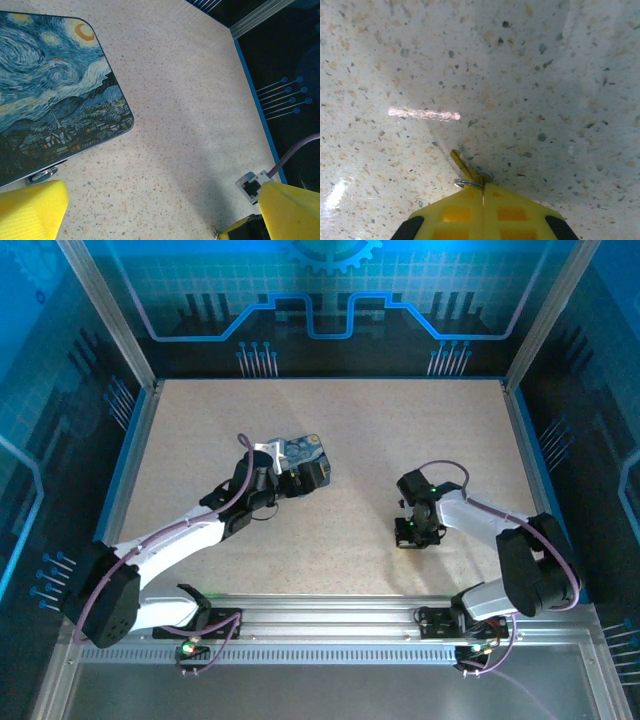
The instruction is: Unlock the padlock with the key
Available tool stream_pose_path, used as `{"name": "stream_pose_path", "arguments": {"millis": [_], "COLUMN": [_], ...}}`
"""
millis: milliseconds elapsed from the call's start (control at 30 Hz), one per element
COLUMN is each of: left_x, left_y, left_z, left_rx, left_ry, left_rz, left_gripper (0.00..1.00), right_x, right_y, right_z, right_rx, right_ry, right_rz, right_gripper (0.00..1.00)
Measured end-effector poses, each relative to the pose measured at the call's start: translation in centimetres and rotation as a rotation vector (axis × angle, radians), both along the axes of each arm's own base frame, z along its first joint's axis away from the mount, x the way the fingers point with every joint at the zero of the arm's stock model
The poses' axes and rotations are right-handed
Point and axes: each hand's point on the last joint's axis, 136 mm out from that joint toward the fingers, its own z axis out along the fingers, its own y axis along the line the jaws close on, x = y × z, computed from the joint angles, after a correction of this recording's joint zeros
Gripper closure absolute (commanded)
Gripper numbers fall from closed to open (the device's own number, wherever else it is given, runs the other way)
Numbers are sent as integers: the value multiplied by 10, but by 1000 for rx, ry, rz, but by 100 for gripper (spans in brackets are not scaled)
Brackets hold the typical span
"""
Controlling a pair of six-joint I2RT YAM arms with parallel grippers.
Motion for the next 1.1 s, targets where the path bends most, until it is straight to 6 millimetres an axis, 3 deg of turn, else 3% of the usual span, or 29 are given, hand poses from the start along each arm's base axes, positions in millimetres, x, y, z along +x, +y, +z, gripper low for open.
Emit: {"name": "stream_pose_path", "arguments": {"millis": [133,333,667,1100], "left_x": [-2,-2,-4,-6], "left_y": [3,3,-9,-39], "left_z": [4,31,48,42], "left_rx": [6,-19,-122,-436], "left_ry": [2,-35,44,360], "left_rz": [6,11,0,39], "left_gripper": [1,1,1,2], "right_x": [6,21,54,71], "right_y": [-1,5,31,78], "right_z": [10,36,98,154], "right_rx": [-6,17,137,336], "right_ry": [-60,-218,-553,-798], "right_rz": [17,76,176,363], "right_gripper": [100,100,100,100]}}
